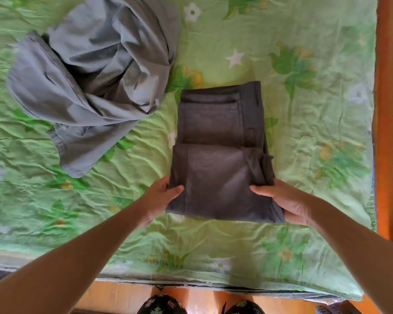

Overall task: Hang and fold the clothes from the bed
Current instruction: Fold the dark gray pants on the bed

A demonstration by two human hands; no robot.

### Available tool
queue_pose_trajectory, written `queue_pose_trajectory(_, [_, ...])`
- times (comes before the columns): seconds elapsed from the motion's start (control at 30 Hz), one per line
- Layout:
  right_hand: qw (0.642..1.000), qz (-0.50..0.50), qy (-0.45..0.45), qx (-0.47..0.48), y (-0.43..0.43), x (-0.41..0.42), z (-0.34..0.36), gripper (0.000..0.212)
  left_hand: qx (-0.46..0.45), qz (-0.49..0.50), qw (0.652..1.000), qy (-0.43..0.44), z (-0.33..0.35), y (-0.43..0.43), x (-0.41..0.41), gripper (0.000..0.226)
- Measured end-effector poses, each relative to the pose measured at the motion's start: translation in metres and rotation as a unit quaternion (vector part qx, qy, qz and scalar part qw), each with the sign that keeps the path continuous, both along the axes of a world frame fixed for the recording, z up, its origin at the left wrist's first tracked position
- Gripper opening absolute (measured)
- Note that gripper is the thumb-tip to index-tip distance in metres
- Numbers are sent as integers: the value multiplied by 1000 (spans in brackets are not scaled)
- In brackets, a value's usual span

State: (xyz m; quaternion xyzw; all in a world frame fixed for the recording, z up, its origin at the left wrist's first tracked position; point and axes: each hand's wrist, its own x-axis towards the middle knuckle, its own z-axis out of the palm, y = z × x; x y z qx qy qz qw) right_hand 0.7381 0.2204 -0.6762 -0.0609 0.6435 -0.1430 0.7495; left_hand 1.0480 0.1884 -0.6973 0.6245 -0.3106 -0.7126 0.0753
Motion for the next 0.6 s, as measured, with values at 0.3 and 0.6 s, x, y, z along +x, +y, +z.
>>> queue_pose_trajectory(0.3, [967, 33, 130, -218, -98, -17, 26, 24, -170, 11, 985, -26, 19, -101, -18, 24])
queue_pose_trajectory(0.6, [542, 430, 563, -452, -91, 10, -12, 60, -504, -280, 749, -326, -4, -85, -37, 67])
